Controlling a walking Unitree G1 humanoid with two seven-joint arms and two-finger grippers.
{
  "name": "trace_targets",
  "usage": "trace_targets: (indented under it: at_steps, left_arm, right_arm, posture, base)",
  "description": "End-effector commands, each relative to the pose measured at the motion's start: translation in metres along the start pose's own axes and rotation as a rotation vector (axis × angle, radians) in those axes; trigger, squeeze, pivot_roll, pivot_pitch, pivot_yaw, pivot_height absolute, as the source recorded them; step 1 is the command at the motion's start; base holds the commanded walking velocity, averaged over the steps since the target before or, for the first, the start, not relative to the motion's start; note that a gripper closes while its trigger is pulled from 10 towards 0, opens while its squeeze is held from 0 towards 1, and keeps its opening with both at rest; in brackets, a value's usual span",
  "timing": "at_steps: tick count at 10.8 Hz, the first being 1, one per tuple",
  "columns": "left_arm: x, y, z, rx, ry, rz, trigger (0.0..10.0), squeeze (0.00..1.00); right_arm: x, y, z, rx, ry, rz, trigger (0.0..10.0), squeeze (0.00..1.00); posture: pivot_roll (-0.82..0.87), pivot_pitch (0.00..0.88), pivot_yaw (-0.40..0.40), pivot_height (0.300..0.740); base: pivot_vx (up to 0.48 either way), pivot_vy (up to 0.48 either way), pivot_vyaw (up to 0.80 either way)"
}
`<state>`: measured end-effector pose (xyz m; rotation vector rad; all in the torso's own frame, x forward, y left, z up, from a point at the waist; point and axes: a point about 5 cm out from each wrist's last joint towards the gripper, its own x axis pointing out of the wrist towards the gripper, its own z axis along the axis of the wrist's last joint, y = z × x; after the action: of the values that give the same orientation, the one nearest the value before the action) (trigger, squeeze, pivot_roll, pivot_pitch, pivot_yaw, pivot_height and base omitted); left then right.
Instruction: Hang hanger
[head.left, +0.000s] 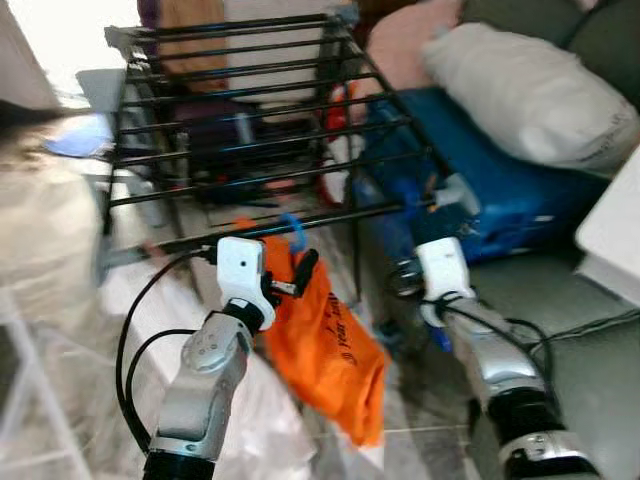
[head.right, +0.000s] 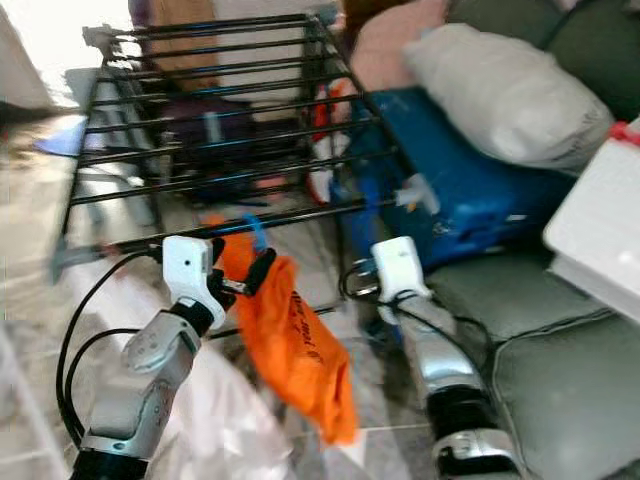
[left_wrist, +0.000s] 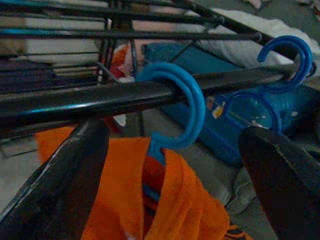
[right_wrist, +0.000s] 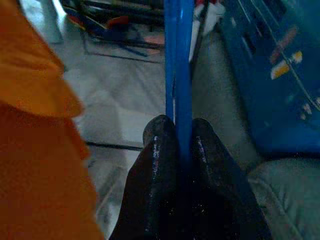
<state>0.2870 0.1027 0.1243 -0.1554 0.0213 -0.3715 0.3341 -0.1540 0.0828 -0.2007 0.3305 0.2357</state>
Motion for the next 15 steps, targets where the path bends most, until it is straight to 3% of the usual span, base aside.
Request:
trace_targets:
  at_steps: [1,5,7,10,14,15]
  left_arm:
    - [0.0,0.0,0.005,0.009,-0.019,-0.004,10.0,0.0]
    - [0.001,0.001,0.005,0.006,-0.01,-0.008,10.0,0.0]
    - [0.001,0.0,0.004,0.005,-0.006,-0.012,10.0,0.0]
    - [0.001,0.0,0.005,0.005,-0.007,-0.013,10.0,0.0]
    - [0.001,-0.001,0.004,0.001,-0.001,-0.016,10.0,0.0]
    - [0.002,0.0,0.002,0.006,0.015,-0.005,10.0,0.0]
  right_arm:
    - [0.001,-0.003,0.011,-0.005,-0.044,-0.005,10.0,0.0]
    - [0.006,-0.011,0.019,-0.011,-0.036,-0.022,10.0,0.0]
    - [0.016,-0.017,0.024,0.03,0.011,-0.026,10.0,0.0]
    - [0.026,-0.008,0.017,0.128,0.105,-0.01,10.0,0.0]
    - [0.023,-0.004,-0.005,0.151,0.177,0.012,10.0,0.0]
    - [0.02,-0.004,-0.011,0.17,0.185,0.01,10.0,1.0]
  posture:
    - [-0.16,0.0,0.028,0.74]
    - [-0.16,0.0,0.03,0.74]
    - [-0.16,0.0,0.029,0.74]
    - [-0.14,0.0,0.017,0.74]
    - [-0.15,0.0,0.021,0.74]
    - [-0.16,0.0,0.022,0.74]
  base:
    - [0.0,0.0,0.0]
    - [0.0,0.0,0.0]
    - [0.0,0.0,0.0]
    - [0.0,0.0,0.0]
    - [0.0,0.0,0.0]
    - [0.0,0.0,0.0]
